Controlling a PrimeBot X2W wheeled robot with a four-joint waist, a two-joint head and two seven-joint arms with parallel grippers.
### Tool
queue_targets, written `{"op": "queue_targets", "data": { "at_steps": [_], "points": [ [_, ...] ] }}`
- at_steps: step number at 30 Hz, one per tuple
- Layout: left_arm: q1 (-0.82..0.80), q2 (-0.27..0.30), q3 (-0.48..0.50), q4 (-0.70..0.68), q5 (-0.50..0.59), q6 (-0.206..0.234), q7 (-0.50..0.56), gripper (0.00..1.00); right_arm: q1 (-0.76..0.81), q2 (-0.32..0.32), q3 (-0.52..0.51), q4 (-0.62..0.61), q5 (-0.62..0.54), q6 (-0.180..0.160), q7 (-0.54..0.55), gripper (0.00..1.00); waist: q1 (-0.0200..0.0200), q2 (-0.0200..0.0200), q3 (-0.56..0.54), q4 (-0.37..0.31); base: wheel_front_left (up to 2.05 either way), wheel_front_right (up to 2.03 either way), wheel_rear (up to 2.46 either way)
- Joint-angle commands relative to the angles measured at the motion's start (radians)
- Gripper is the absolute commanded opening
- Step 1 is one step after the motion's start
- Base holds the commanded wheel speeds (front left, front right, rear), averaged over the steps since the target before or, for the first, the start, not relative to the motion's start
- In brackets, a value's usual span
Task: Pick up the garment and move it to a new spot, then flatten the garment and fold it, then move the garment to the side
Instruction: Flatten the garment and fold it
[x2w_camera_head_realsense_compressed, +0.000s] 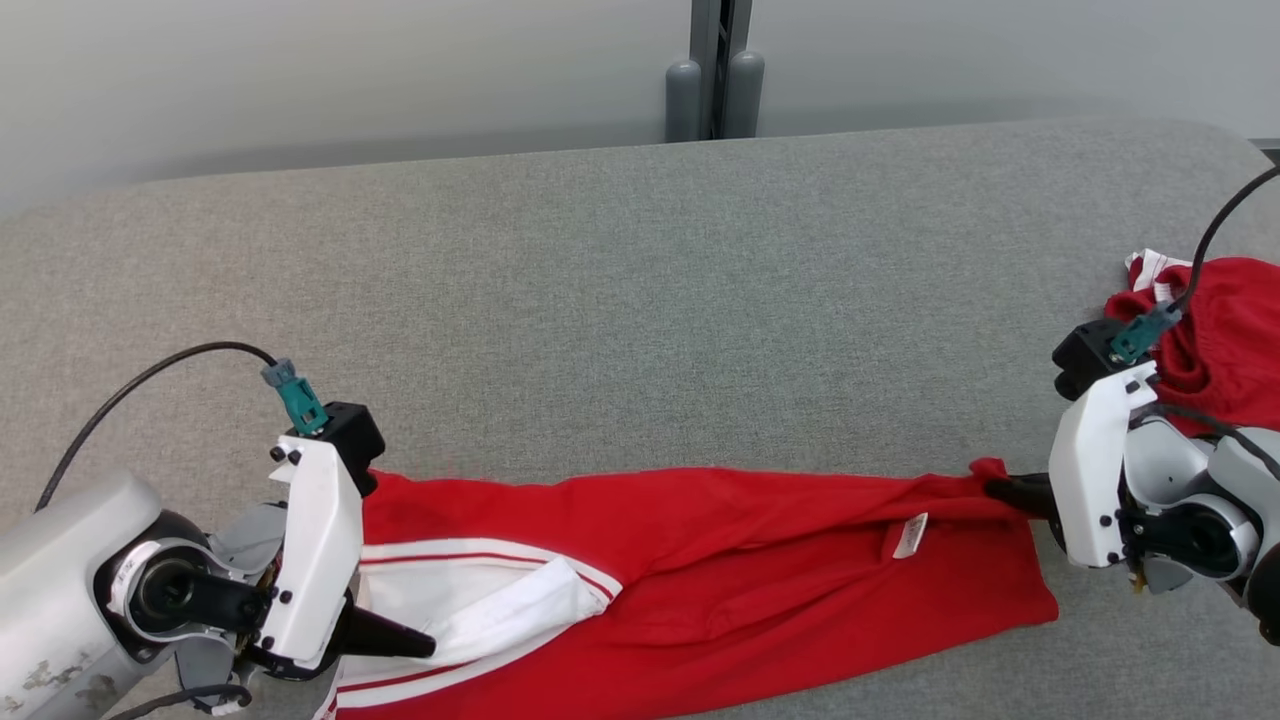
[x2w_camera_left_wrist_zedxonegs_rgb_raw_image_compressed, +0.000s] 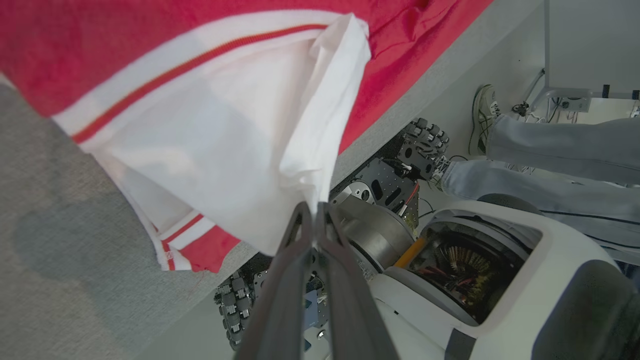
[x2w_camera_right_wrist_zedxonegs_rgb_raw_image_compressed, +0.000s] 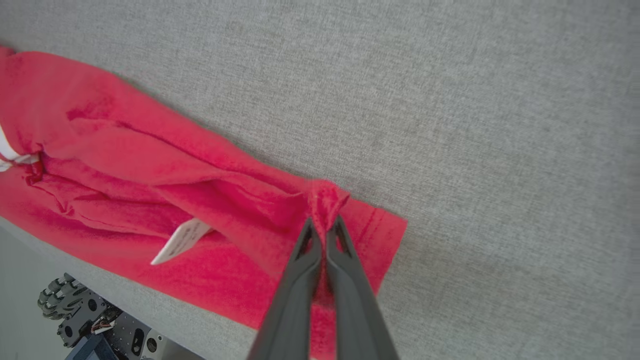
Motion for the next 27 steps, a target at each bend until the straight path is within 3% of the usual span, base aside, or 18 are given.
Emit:
{"op": "queue_targets", "data": {
  "at_steps": [1, 2, 9, 14, 22, 25, 27],
  "points": [
    [0.010, -0.004, -0.002, 0.008, 0.005, 0.001, 0.000, 0.58, -0.012, 0.001, 0.000, 0.013, 0.001, 0.000, 0.007, 1.00, 0.0000, 0.0000, -0.001, 0.000, 0.00, 0.00, 0.00],
    [0.017, -0.008, -0.005, 0.014, 0.006, 0.001, 0.000, 1.00, -0.010, 0.007, 0.001, 0.019, 0.000, 0.000, 0.006, 1.00, 0.0000, 0.0000, -0.004, -0.001, 0.00, 0.00, 0.00],
    [0.019, -0.011, 0.004, 0.048, 0.026, -0.017, -0.024, 1.00, 0.003, 0.018, 0.003, 0.035, 0.019, 0.000, -0.017, 1.00, 0.0000, 0.0000, -0.034, -0.003, 0.00, 0.00, 0.00],
    [0.006, -0.003, 0.041, 0.044, 0.070, -0.037, -0.119, 1.00, 0.000, -0.012, -0.027, -0.010, 0.019, 0.000, -0.117, 1.00, 0.0000, 0.0000, -0.065, -0.005, 0.00, 0.00, 0.00],
    [0.079, 0.018, 0.145, 0.044, 0.212, -0.055, -0.510, 1.00, 0.043, -0.057, -0.149, -0.039, -0.041, 0.000, -0.514, 1.00, 0.0000, 0.0000, -0.104, -0.012, 0.00, 0.00, 0.00],
    [0.129, 0.034, 0.182, 0.046, 0.269, -0.020, -0.675, 1.00, 0.089, -0.042, -0.196, -0.019, -0.058, 0.000, -0.645, 1.00, 0.0000, 0.0000, -0.115, -0.009, 0.00, 0.00, 0.00],
    [0.162, 0.041, 0.214, 0.050, 0.309, 0.028, -0.800, 1.00, 0.118, -0.036, -0.229, -0.007, -0.075, 0.000, -0.702, 1.00, 0.0000, 0.0000, -0.121, -0.006, 0.00, 0.00, 0.00]
  ]
}}
